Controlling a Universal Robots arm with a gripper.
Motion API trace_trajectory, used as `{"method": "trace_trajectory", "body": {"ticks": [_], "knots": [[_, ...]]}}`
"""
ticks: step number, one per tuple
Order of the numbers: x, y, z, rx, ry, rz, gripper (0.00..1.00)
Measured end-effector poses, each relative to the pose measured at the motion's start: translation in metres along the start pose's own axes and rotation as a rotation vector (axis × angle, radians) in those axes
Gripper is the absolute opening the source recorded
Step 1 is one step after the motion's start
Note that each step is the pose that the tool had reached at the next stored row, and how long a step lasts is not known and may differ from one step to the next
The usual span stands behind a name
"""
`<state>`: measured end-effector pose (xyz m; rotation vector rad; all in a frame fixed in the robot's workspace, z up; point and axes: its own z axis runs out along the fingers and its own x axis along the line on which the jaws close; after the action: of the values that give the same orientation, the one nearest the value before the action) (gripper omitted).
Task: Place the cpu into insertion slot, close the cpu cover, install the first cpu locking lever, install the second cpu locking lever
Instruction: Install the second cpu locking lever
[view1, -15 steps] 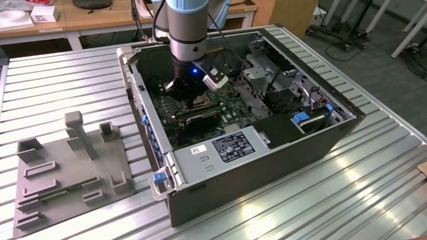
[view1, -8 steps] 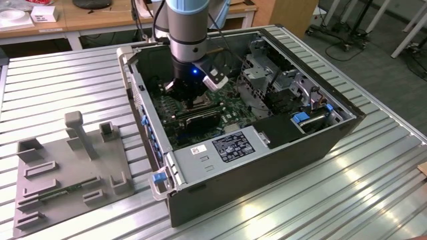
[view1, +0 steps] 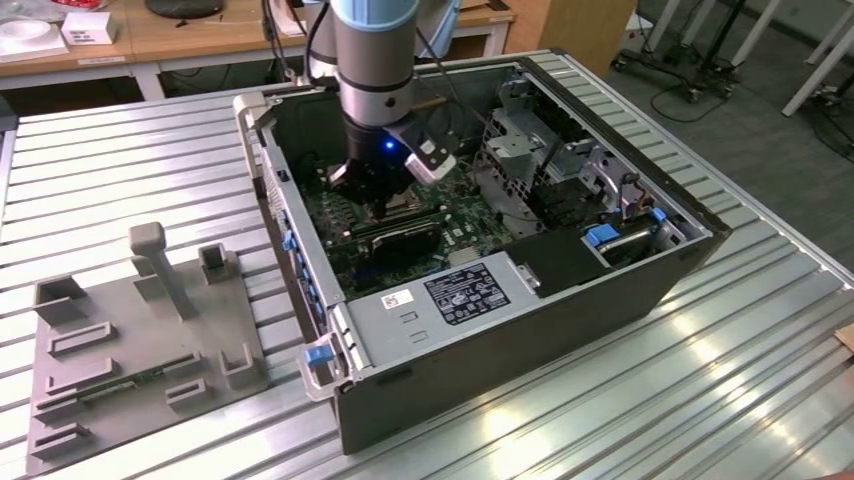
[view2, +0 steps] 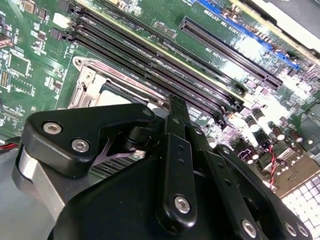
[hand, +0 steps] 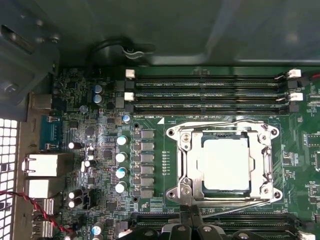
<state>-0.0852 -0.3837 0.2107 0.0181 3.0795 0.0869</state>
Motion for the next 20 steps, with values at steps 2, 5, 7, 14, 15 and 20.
{"method": "trace_trajectory", "body": {"ticks": [2, 5, 7, 14, 15, 20], "knots": [[0.0012, -0.0001, 0.0005, 0.0001, -0.0003, 0.000, 0.11], [0.0029, -0.0001, 0.0015, 0.0001, -0.0009, 0.000, 0.11], [0.0039, -0.0003, 0.0026, -0.0026, -0.0009, 0.000, 0.11], [0.0043, -0.0005, 0.0033, -0.0321, -0.0007, 0.002, 0.11], [0.0043, -0.0006, 0.0033, -0.0373, -0.0006, 0.002, 0.11], [0.0046, -0.0011, 0.0043, -0.0441, -0.0007, 0.003, 0.11]]}}
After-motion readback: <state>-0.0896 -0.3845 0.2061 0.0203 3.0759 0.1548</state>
